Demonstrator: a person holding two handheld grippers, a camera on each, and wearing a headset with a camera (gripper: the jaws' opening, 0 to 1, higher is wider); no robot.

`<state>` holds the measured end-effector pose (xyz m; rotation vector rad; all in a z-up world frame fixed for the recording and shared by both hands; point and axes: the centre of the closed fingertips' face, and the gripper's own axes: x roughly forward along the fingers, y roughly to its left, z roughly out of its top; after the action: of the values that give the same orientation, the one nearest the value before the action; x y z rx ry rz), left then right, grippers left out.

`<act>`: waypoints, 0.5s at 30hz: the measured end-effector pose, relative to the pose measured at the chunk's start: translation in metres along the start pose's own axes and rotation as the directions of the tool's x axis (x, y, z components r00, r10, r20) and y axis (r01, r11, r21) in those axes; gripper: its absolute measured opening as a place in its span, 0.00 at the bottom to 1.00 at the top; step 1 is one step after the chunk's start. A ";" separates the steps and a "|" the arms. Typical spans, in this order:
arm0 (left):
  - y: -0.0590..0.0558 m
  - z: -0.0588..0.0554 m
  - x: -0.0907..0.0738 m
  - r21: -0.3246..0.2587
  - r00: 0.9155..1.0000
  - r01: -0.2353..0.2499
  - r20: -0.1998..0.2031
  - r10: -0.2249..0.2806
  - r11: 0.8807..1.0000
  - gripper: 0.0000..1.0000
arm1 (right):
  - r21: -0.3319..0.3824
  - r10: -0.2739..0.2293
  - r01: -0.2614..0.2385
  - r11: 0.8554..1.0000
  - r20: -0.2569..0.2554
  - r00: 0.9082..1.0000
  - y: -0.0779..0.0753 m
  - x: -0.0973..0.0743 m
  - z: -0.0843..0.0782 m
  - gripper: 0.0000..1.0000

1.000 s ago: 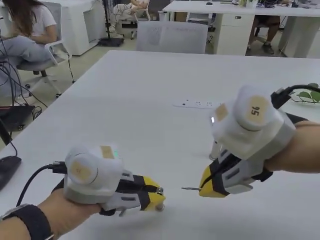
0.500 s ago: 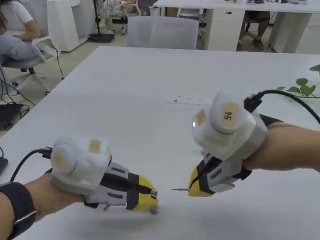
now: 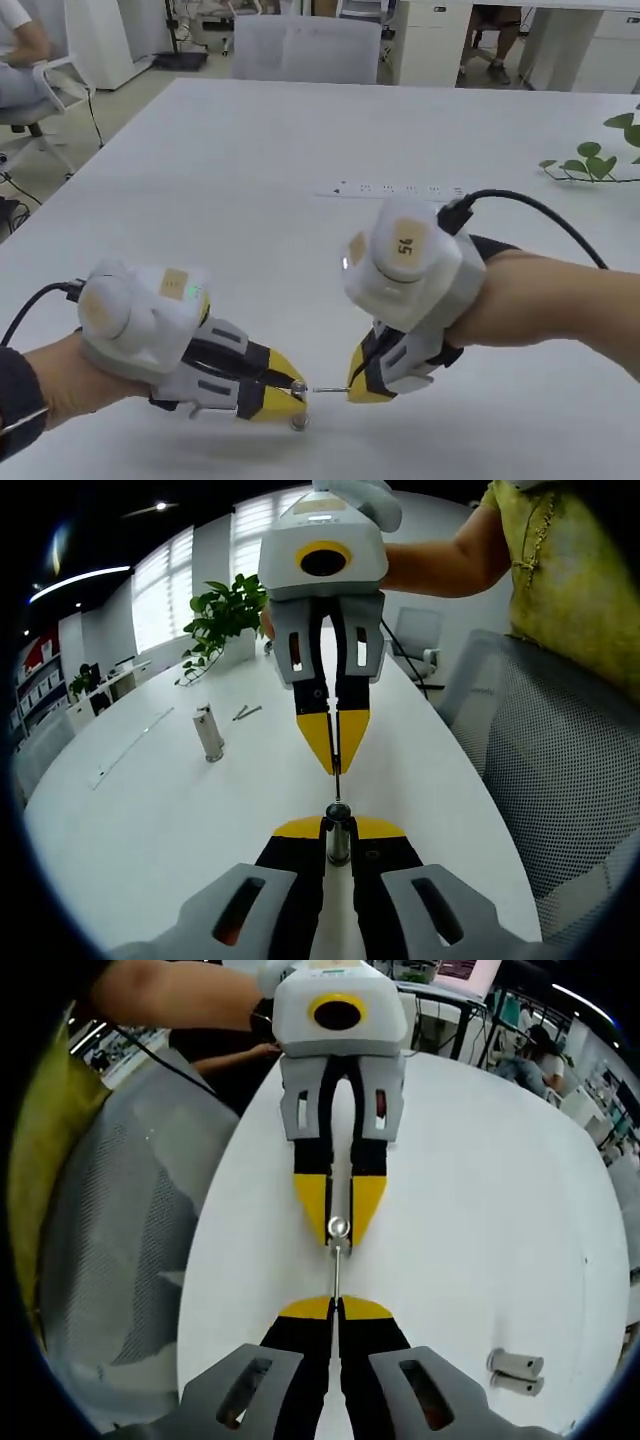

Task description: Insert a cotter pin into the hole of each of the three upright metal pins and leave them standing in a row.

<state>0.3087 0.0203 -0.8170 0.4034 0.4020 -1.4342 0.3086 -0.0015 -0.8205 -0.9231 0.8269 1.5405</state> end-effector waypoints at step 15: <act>0.001 0.001 0.001 0.025 1.000 0.015 -0.007 -0.015 1.000 0.07 | -0.007 0.008 -0.008 1.000 -0.002 1.000 -0.003 0.002 0.003 0.02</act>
<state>0.3093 0.0194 -0.8168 0.4259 0.3936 -1.4543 0.3111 0.0021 -0.8212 -0.9275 0.8283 1.5508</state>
